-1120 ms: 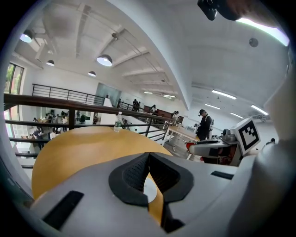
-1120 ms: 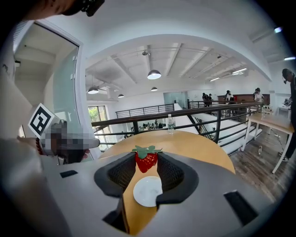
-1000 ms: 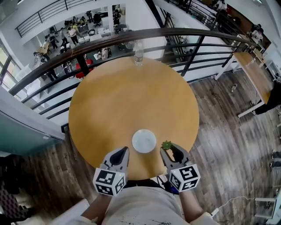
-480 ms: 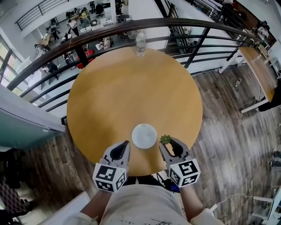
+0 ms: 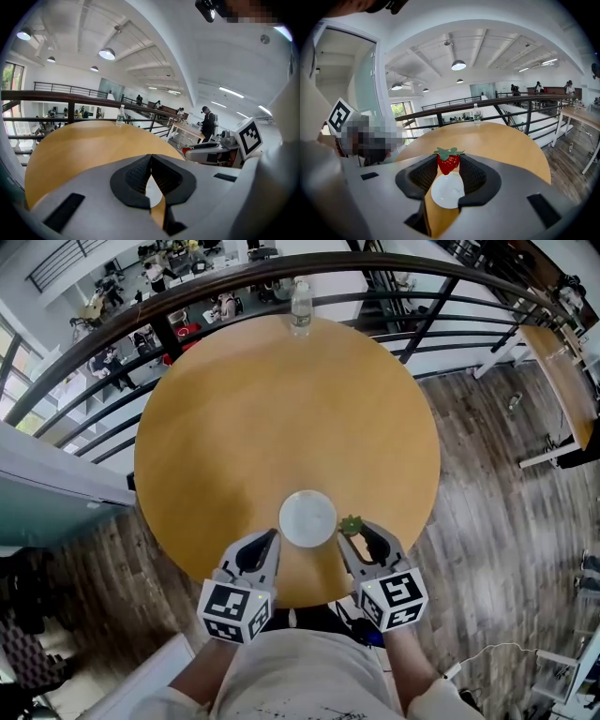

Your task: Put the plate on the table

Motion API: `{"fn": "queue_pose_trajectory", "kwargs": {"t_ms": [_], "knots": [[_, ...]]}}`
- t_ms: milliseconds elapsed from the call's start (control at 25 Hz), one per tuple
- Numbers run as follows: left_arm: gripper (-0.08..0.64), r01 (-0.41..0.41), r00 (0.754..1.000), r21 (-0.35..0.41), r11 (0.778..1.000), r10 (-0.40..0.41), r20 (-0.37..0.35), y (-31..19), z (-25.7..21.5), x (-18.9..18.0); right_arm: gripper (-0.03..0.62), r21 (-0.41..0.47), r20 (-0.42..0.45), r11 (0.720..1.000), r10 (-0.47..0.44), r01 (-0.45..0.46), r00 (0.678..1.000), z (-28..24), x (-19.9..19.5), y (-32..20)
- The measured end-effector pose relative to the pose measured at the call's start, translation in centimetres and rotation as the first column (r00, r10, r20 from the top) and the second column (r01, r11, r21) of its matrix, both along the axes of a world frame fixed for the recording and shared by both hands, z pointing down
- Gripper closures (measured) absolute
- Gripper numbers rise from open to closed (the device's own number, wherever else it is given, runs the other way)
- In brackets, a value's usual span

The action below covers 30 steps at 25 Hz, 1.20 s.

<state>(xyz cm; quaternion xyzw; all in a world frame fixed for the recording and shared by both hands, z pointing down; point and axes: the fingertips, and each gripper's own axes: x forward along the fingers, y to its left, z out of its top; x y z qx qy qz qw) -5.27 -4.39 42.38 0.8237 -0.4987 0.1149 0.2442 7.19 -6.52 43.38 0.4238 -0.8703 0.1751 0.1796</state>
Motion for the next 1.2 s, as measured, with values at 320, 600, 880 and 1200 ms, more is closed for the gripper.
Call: {"fn": "queue_pose_trajectory", "kwargs": {"t_ms": [320, 600, 880, 1200], "knots": [[0.537, -0.004, 1.0, -0.013, 1.0, 0.004, 0.013, -1.8, 2.5, -0.3, 0.437, -0.048, -0.024, 0.999, -0.027, 0.026, 0.999, 3.5, -1.1, -1.7], [0.537, 0.018, 1.0, -0.043, 0.999, -0.018, -0.01, -3.6, 4.4, -1.1, 0.437, -0.093, -0.04, 0.995, -0.048, 0.044, 0.998, 6.2, -2.6, -3.2], [0.537, 0.032, 0.999, -0.08, 0.996, -0.034, -0.016, -3.8, 6.6, -1.7, 0.437, -0.146, -0.03, 0.989, -0.034, 0.03, 0.999, 9.4, -3.9, -3.7], [0.537, 0.04, 0.999, -0.12, 0.992, -0.041, -0.012, -5.0, 9.2, -2.3, 0.437, -0.212, -0.043, 0.977, -0.003, -0.006, 0.999, 13.6, -4.6, -5.2]]}}
